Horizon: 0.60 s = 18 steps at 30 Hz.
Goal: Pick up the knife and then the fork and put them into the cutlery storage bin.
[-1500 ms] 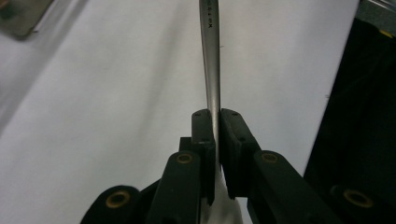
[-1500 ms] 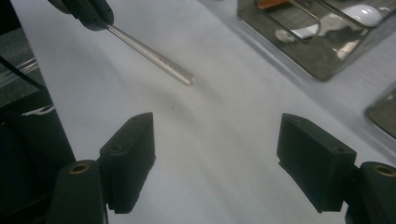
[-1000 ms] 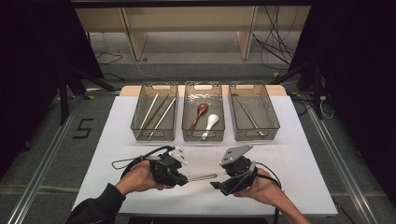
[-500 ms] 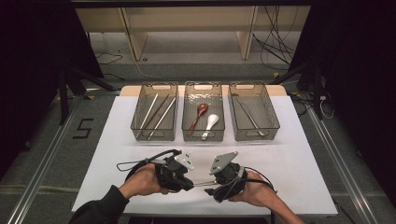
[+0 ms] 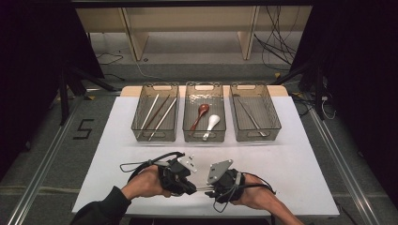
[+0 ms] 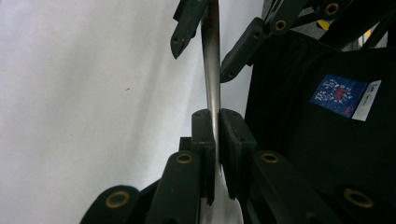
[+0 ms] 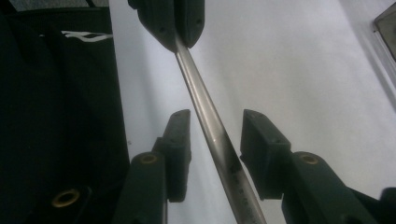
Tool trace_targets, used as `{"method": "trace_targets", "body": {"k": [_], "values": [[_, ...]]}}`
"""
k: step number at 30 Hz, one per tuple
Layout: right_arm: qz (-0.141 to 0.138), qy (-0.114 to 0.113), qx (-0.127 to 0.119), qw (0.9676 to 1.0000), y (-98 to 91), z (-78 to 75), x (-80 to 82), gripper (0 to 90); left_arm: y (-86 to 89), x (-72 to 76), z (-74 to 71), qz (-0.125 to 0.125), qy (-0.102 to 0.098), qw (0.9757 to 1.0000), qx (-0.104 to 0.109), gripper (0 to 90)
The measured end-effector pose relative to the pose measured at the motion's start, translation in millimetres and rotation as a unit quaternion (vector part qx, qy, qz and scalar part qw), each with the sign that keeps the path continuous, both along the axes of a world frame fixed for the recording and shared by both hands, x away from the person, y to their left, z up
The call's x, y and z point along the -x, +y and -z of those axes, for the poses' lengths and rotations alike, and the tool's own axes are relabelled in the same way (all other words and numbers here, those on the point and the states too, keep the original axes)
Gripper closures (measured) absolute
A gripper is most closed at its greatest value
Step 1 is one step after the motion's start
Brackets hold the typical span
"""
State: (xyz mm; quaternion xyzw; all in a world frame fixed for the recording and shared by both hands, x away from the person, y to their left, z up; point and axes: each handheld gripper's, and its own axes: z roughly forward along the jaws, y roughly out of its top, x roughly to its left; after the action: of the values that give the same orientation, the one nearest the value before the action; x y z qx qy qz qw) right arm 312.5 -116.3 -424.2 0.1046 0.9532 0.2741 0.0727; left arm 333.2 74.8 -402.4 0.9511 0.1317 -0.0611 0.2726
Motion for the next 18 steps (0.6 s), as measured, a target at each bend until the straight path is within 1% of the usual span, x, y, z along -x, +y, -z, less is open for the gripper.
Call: {"method": "trace_targets", "body": {"k": [3,6,7,8,9,10,11,14,16,18], "values": [[-0.007,-0.007,0.005,0.9999,0.9,1.1,1.7,71.0,-0.7,-0.2,1.0,0.004,0.003,1.0,-0.001,84.0],[-0.023,-0.017,0.006,0.9996,0.1,0.6,3.0,74.7,-0.8,-1.2,1.8,0.009,0.01,0.9999,-0.001,84.0],[-0.03,-0.014,0.009,0.9994,0.1,0.9,3.8,77.1,-0.7,-1.6,2.5,0.012,0.011,0.9999,-0.001,84.0],[-0.041,-0.012,0.01,0.999,-0.3,1.2,4.4,82.4,-0.7,-2.0,3.5,0.006,0.008,0.9999,0.001,84.6],[-0.046,-0.013,0.007,0.9988,-0.7,1.8,4.8,84.7,0.2,-3.4,4.6,0.008,0.007,0.9999,0.005,85.4],[-0.051,-0.009,0.009,0.9986,-0.5,2.0,5.9,86.7,1.1,-4.9,5.3,0.014,0.016,0.9997,0.011,85.1],[-0.066,-0.002,0.014,0.9977,0.2,2.9,7.4,87.4,1.1,-5.0,6.2,0.02,0.023,0.9995,0.011,85.1],[-0.068,0.014,0.016,0.9974,0.3,4.1,7.1,87.8,-0.3,-3.7,6.9,0.02,0.021,0.9995,0.011,84.4],[-0.063,0.014,0.017,0.9977,-0.7,3.1,6.6,87.8,-0.3,-4.2,5.6,0.012,0.017,0.9997,0.015,83.3],[-0.056,0.013,0.019,0.9982,-1.4,2.2,5.6,87.8,0.2,-4.7,3.5,0.007,0.017,0.9996,0.02,76.9]]}}
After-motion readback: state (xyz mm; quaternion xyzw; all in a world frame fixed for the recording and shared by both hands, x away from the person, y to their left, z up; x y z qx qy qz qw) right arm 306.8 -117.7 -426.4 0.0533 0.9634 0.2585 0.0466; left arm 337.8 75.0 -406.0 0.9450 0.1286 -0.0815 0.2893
